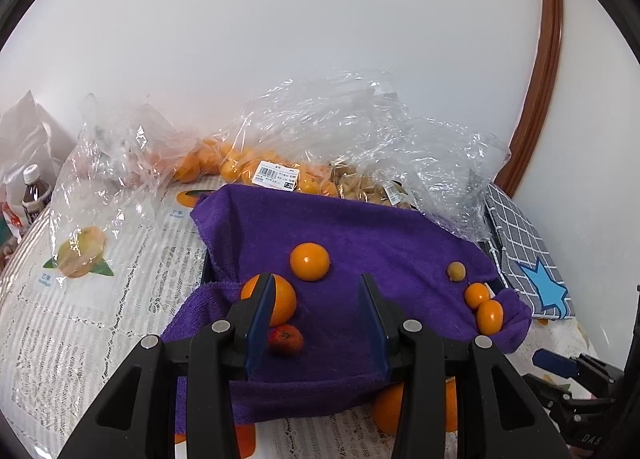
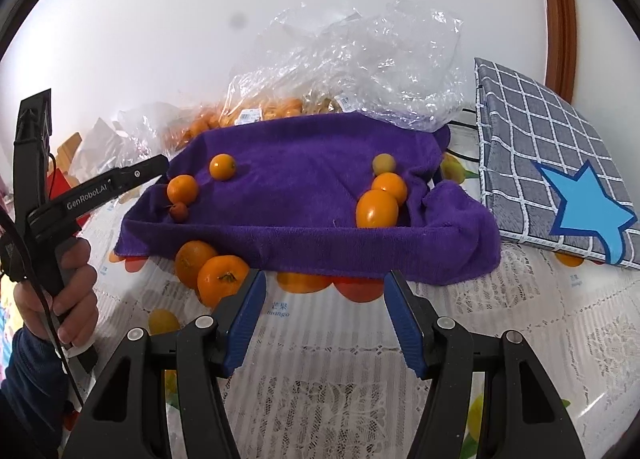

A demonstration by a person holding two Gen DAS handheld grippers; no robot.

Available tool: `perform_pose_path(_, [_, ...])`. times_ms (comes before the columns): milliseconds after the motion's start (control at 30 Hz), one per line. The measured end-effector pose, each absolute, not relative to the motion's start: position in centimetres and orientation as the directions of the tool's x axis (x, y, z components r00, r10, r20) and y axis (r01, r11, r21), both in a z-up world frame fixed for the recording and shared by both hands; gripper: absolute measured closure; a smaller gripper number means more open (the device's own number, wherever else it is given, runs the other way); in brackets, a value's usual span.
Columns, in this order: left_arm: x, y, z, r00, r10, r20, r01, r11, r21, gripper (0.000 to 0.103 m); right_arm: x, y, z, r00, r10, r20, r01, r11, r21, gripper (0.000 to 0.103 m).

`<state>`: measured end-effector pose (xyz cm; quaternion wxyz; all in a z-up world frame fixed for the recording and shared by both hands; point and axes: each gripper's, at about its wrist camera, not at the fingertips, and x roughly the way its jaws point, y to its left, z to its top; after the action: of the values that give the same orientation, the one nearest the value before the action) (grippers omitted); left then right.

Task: Organize fruits
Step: 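Withdraw both open tools from the towel toward the loose oranges, then close the right gripper on an orange while the left gripper grasps a large orange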

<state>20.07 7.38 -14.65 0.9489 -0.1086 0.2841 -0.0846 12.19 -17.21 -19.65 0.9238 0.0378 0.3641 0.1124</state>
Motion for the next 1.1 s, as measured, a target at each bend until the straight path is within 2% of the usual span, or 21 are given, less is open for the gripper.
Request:
perform_pose_path(467, [19.8,8.5,-14.7,0.838,-0.197,-0.509,0.051,0.957,-0.286,0.063,10.4,-16.7,-18.7,0.730,0.212,-0.650,-0.178,0.977,0.119,0.046])
perform_pose_path(700, [20.0,9.5,-15.7,0.839,-0.148,-0.524,-0.005,0.960,-0.280,0.063,10.4,-17.2,-19.1,0.724,0.208,-0.658,-0.146,0.978,0.148,0.056])
perform_pose_path(1033, [18.4,11.3,-15.7,0.852,-0.128,-0.508,-0.039,0.952,-0.305,0.063,11.4,-13.5,-20.2,0.653,0.331,-0.682,-0.277,0.942,0.191,0.055])
perform_pose_path(1100, [17.9,11.5,-15.8,0.851,-0.124,-0.511,-0.041,0.953,-0.300,0.060,11.7,-12.6,-20.3,0.639,0.351,-0.685,-0.314,0.931,0.184,0.049])
